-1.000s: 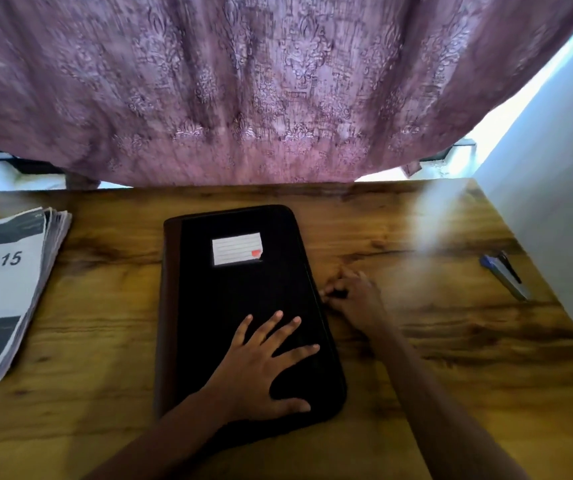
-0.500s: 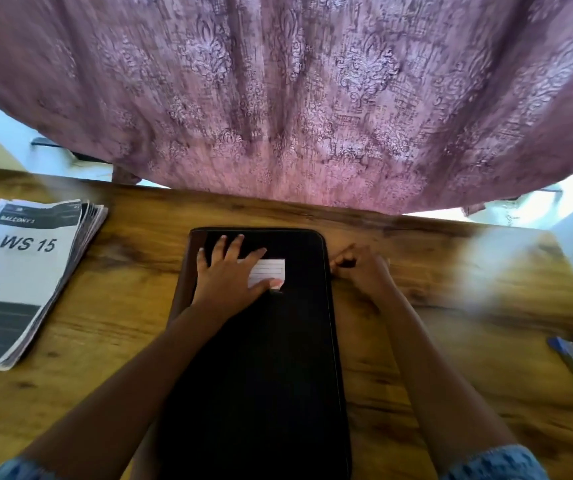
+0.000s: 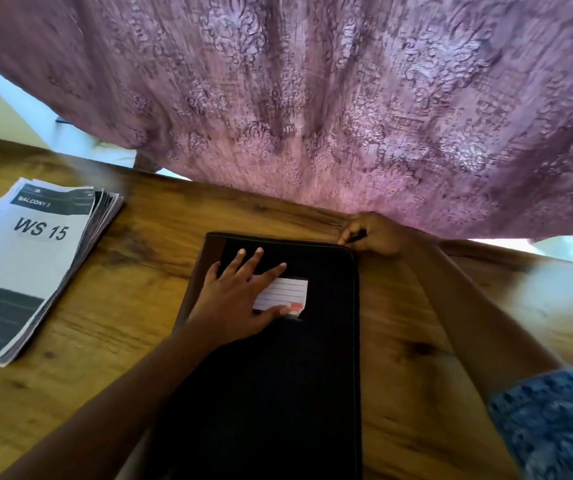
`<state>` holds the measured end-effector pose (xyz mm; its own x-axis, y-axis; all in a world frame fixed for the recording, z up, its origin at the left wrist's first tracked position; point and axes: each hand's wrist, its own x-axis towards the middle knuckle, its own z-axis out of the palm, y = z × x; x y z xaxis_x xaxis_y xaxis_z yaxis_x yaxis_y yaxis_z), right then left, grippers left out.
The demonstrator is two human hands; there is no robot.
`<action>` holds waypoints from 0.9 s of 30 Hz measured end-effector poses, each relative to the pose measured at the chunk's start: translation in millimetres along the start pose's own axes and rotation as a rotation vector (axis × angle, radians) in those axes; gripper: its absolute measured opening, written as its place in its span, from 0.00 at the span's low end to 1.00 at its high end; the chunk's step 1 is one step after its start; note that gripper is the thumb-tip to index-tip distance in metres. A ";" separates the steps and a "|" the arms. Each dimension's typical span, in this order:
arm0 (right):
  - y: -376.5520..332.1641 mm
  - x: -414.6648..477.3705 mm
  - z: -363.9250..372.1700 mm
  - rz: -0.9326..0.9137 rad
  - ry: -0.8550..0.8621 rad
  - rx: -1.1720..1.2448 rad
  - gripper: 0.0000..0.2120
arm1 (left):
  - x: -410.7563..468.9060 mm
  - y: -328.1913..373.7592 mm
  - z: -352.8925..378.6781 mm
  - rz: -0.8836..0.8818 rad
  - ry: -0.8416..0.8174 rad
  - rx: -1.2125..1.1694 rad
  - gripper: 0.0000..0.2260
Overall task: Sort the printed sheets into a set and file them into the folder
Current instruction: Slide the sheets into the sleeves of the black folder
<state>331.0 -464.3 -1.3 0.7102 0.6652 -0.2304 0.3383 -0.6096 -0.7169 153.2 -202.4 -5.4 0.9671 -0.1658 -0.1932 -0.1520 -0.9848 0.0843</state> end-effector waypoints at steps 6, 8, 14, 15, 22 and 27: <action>-35.0 72.7 3.7 -0.178 -0.303 -0.168 0.09 | 8.7 -79.3 -6.2 0.344 -0.094 -0.165 0.29; -52.4 101.6 19.5 -0.249 -0.342 -0.133 0.08 | 10.3 -78.6 3.6 0.359 -0.002 -0.203 0.30; -110.4 181.4 76.6 -0.331 -0.364 -0.043 0.07 | 11.5 -79.9 12.8 0.374 0.126 -0.278 0.31; -120.5 188.9 82.7 -0.335 -0.363 -0.040 0.07 | 11.6 -80.1 12.7 0.370 0.125 -0.283 0.31; -120.3 157.9 78.4 -0.192 -0.269 0.019 0.11 | 10.0 -78.4 9.6 0.335 0.143 -0.321 0.31; -63.1 54.6 60.0 0.004 0.206 0.041 0.10 | -4.2 -73.9 6.1 0.240 0.257 -0.310 0.30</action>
<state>311.4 -363.6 -8.1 0.8240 0.5582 -0.0971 0.3130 -0.5913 -0.7432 159.1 -129.2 -16.8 0.9372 -0.3301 0.1124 -0.3471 -0.8515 0.3930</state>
